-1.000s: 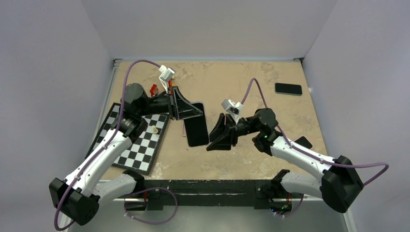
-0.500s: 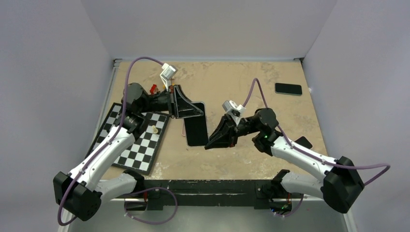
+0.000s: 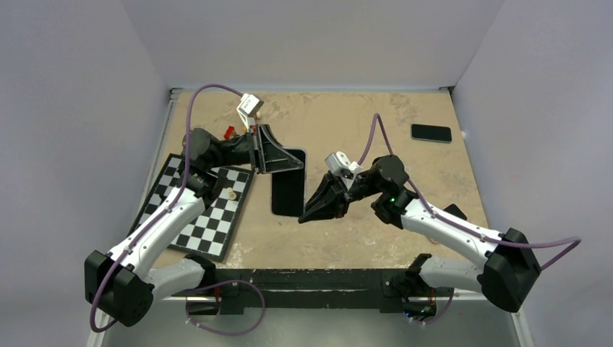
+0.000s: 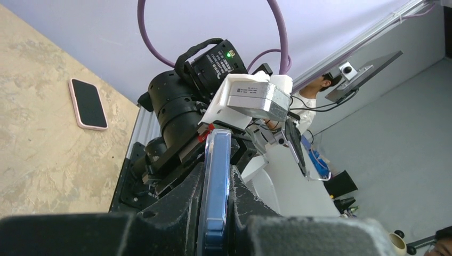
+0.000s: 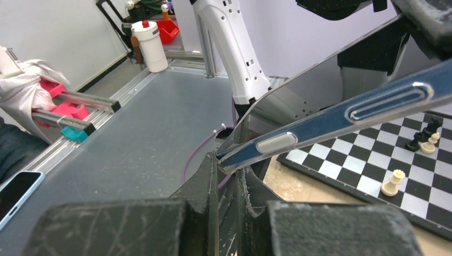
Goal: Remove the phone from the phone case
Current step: Remove the phone case from the phone.
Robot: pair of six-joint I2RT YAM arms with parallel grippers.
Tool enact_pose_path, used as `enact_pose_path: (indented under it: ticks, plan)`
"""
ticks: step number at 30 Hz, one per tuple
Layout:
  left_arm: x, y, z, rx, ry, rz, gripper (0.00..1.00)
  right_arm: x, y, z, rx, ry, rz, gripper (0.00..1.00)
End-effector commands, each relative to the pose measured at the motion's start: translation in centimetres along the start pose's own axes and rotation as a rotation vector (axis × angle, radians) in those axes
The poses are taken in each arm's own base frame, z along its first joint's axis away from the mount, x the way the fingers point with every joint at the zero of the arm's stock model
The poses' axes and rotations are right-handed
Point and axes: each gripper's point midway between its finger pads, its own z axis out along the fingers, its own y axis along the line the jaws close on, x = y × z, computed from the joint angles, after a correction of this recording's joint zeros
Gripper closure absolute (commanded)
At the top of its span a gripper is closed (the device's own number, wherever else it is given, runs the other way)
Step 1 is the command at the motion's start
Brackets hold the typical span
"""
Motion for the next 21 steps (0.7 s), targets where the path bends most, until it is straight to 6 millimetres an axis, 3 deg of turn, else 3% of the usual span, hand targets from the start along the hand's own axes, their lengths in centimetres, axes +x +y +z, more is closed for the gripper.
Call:
enact_pose_path:
  ticks: [1, 5, 9, 18, 21]
  plan:
    - [0.5, -0.1, 0.3, -0.005, 0.009, -0.112, 1.00, -6.3, -3.7, 0.6, 0.147, -0.119, -0.314, 1.00]
    - [0.6, 0.4, 0.3, -0.015, -0.003, -0.125, 1.00, -6.4, -5.3, 0.9, 0.181, -0.111, -0.313, 1.00]
    - [0.7, 0.5, 0.1, -0.022, -0.018, -0.136, 1.00, -6.8, -7.9, 0.2, 0.331, -0.143, -0.319, 1.00]
    - [1.0, -0.3, -0.2, -0.014, -0.020, -0.150, 1.00, -6.3, -13.9, -4.8, 0.791, -0.105, -0.319, 1.00]
    - [1.0, -0.7, -0.1, 0.018, -0.011, -0.171, 1.00, -5.9, -14.6, -5.6, 0.838, -0.055, -0.358, 1.00]
